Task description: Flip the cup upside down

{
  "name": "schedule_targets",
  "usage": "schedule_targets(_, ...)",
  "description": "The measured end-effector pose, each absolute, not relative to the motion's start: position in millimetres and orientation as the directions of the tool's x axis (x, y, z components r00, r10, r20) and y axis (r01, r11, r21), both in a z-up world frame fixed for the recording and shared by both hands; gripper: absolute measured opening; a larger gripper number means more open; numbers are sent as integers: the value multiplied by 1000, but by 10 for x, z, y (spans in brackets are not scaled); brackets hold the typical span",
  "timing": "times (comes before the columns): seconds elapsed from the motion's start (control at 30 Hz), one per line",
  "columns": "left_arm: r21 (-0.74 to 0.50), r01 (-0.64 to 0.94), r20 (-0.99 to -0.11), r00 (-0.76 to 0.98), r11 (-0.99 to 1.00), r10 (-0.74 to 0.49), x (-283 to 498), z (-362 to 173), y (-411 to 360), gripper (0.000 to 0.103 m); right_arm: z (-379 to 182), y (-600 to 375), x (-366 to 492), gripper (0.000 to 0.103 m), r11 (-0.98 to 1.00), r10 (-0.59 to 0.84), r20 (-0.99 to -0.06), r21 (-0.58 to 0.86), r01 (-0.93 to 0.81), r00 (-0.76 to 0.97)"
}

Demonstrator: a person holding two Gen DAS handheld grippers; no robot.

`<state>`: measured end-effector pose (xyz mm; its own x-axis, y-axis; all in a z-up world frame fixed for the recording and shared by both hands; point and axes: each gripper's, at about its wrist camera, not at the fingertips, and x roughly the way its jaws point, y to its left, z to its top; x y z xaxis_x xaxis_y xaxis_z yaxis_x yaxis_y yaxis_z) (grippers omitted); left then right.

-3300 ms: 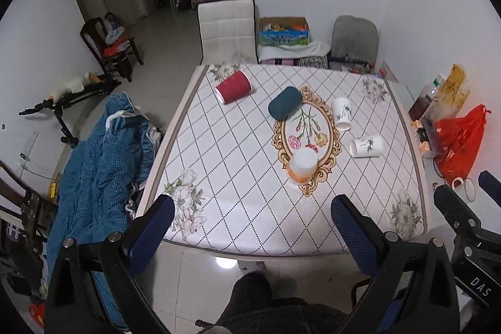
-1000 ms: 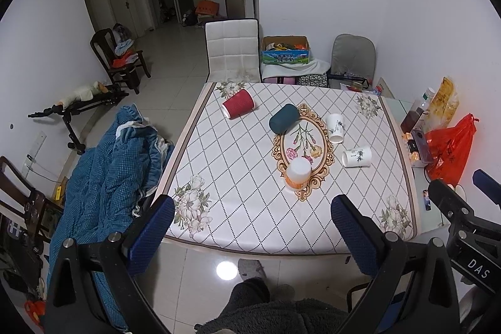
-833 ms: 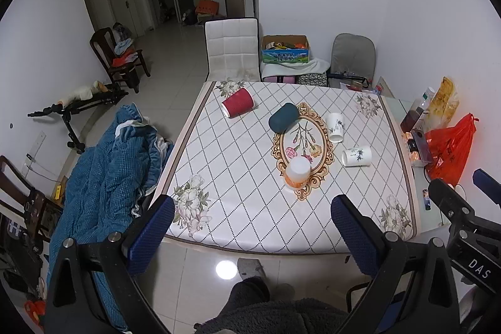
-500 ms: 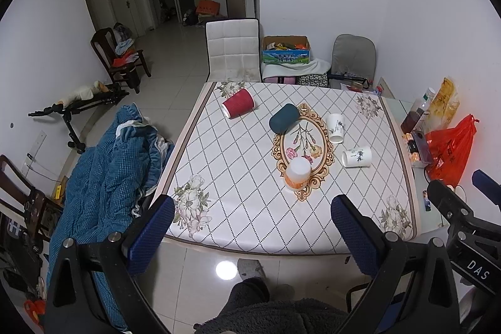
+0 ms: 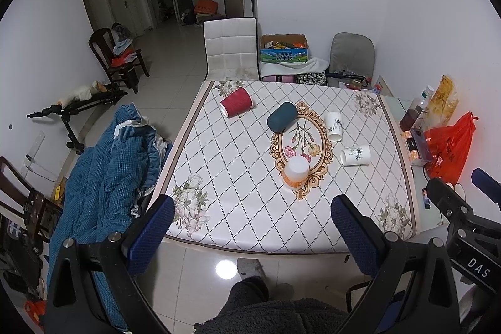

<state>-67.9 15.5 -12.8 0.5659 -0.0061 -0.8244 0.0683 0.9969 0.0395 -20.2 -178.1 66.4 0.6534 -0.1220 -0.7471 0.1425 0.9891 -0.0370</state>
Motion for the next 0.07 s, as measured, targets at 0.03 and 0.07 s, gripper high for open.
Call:
schedule_targets(0.03,39,68,-825,566,997,-6,-683,-133,148,102,663,-1779,-210,99,989,-121,-747,-37,142,653)
schedule_targets(0.07,39,69,-825,565,997,-7,-678,-128,151,102,661,-1775,-209,99,989,-121,-747,-37,141,654)
